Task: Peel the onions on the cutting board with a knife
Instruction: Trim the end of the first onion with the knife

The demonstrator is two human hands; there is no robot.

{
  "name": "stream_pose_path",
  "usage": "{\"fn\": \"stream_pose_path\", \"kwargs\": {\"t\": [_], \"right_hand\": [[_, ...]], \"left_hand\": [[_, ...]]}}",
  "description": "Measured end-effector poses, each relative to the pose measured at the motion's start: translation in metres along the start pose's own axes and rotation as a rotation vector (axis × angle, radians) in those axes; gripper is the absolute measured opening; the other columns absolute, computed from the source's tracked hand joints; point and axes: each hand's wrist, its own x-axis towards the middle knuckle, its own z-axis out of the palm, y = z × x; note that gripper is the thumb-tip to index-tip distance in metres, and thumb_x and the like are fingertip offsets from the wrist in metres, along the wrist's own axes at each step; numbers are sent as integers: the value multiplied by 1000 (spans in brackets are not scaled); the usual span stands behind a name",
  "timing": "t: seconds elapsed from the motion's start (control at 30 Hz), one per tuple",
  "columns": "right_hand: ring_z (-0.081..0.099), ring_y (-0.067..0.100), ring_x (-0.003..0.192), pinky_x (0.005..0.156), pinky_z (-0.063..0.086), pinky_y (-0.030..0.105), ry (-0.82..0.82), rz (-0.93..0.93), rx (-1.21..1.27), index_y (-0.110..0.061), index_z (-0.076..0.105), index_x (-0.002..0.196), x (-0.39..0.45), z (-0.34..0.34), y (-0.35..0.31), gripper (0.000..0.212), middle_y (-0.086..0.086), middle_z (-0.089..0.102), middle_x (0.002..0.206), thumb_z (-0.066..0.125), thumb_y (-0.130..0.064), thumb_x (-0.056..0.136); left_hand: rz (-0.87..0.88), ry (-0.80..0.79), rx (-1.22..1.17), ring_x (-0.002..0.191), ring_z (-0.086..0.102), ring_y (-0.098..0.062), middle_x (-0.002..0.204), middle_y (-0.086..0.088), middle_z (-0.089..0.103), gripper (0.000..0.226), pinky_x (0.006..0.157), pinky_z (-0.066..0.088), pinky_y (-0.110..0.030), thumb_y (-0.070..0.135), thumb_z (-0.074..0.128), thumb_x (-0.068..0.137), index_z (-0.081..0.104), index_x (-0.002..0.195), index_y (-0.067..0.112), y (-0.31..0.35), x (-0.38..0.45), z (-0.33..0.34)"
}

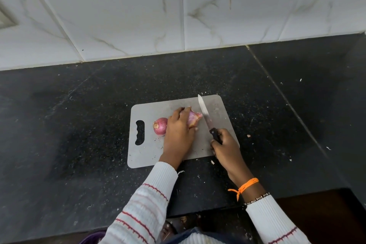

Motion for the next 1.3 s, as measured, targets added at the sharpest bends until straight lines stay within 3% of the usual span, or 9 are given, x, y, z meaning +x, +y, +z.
{"fn": "stream_pose_path", "kwargs": {"t": [0.1, 0.27, 0.43, 0.57, 0.67, 0.83, 0.93, 1.1, 1.3], "right_hand": [[57, 17, 81, 70, 48, 33, -28, 31, 28, -15, 48, 114, 0, -1, -3, 24, -1, 57, 90, 46, -5, 92], [51, 11, 69, 58, 38, 21, -86, 17, -4, -15, 53, 107, -1, 1, -8, 18, 0, 53, 75, 38, -22, 99], [48, 13, 66, 57, 38, 23, -109, 49, -32, -10, 59, 103, -2, 1, -9, 25, 0, 48, 67, 35, -20, 100], [52, 15, 73, 61, 39, 24, -75, -25, -169, -9, 57, 106, -2, 0, -12, 26, -3, 52, 74, 34, -20, 100], [58, 25, 85, 69, 44, 34, -65, -67, -343, -6, 52, 107, -5, 3, -16, 23, 9, 60, 94, 33, -18, 100], [60, 30, 98, 74, 46, 34, -35, -128, -651, -7, 43, 111, -14, 9, -27, 16, 14, 60, 107, 36, -12, 97], [59, 31, 99, 75, 45, 34, -39, -107, -687, -8, 42, 111, -11, 13, -34, 16, 14, 59, 109, 33, -11, 98], [58, 31, 98, 77, 45, 38, -31, -98, -719, -8, 42, 111, -5, 18, -41, 16, 13, 59, 106, 32, -13, 98], [56, 34, 101, 73, 35, 35, -24, -13, -588, -9, 43, 110, 10, 26, -46, 26, 13, 59, 107, 25, -25, 101]], "left_hand": [[-45, -20, -65, 131, 39, -26, 144, -12, 41, 52, 105, 29, -25, 12, 58, 88, 43, 138, 12, 2, 2, -6], [-111, -17, -157, 103, 50, -15, 124, -8, 50, 51, 86, 38, -18, 7, 66, 81, 50, 128, 13, 3, 1, -9], [-130, -44, -179, 110, 49, -17, 128, -6, 47, 54, 89, 34, -14, 10, 67, 81, 47, 131, 13, 6, 2, -6], [-111, -67, -176, 115, 50, -19, 130, -8, 52, 55, 89, 30, -12, 10, 65, 83, 45, 134, 13, 7, 3, -3], [-107, -57, -148, 119, 49, -23, 132, -11, 51, 57, 90, 26, -10, 8, 64, 84, 43, 136, 9, 10, 3, 0], [-92, -52, -118, 124, 46, -24, 138, -11, 48, 54, 99, 31, -20, 5, 58, 87, 41, 138, 9, 12, 4, 2], [-88, -50, -98, 124, 46, -25, 138, -12, 47, 51, 98, 32, -19, 4, 55, 88, 41, 138, 8, 12, 5, 1], [-90, -46, -116, 120, 50, -25, 134, -14, 51, 49, 86, 25, -6, 3, 54, 88, 43, 136, 6, 11, 6, 1], [-88, -38, -116, 112, 54, -28, 128, -16, 54, 47, 80, 28, -9, 7, 55, 89, 45, 134, 5, 10, 8, 2]]}}
